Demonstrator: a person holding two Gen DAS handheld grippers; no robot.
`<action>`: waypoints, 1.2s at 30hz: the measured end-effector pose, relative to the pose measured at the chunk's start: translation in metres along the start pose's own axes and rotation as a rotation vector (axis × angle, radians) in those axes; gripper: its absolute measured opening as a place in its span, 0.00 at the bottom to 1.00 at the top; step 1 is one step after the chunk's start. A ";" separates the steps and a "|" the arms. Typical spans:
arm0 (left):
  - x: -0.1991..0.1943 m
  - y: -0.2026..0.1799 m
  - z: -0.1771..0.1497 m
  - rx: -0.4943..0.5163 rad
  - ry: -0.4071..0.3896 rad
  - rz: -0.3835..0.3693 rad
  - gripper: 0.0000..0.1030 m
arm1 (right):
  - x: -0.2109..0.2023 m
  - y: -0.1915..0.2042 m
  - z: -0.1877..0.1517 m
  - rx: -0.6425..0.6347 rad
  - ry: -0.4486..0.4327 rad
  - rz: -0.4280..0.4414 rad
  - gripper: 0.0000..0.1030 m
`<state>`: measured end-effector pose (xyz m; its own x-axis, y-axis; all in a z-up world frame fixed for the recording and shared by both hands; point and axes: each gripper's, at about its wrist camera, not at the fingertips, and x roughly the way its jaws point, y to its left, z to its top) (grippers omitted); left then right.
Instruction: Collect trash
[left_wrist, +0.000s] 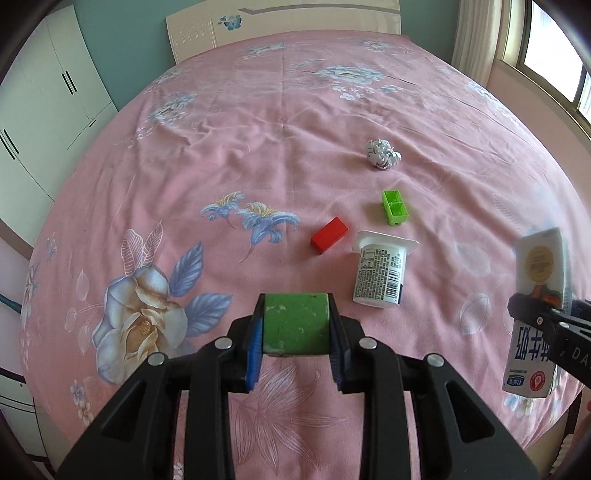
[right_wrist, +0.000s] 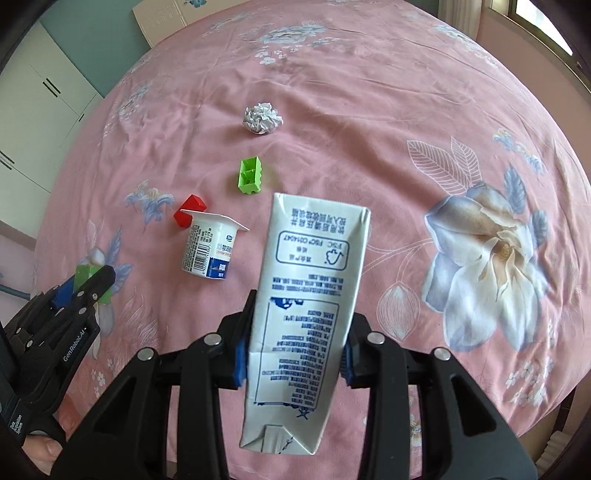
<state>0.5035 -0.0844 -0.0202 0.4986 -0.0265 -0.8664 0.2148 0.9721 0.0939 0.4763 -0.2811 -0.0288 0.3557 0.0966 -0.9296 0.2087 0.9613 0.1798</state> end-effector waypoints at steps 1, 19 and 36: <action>-0.012 -0.002 -0.001 0.004 -0.012 0.003 0.31 | -0.012 0.002 -0.002 -0.017 -0.016 -0.006 0.37; -0.187 -0.033 -0.050 0.125 -0.192 0.053 0.31 | -0.179 0.018 -0.069 -0.178 -0.205 0.006 0.37; -0.262 -0.051 -0.132 0.238 -0.212 0.005 0.31 | -0.250 0.012 -0.170 -0.321 -0.253 0.009 0.37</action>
<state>0.2514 -0.0962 0.1370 0.6585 -0.0936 -0.7467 0.3896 0.8913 0.2319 0.2346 -0.2503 0.1514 0.5773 0.0776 -0.8128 -0.0759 0.9963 0.0412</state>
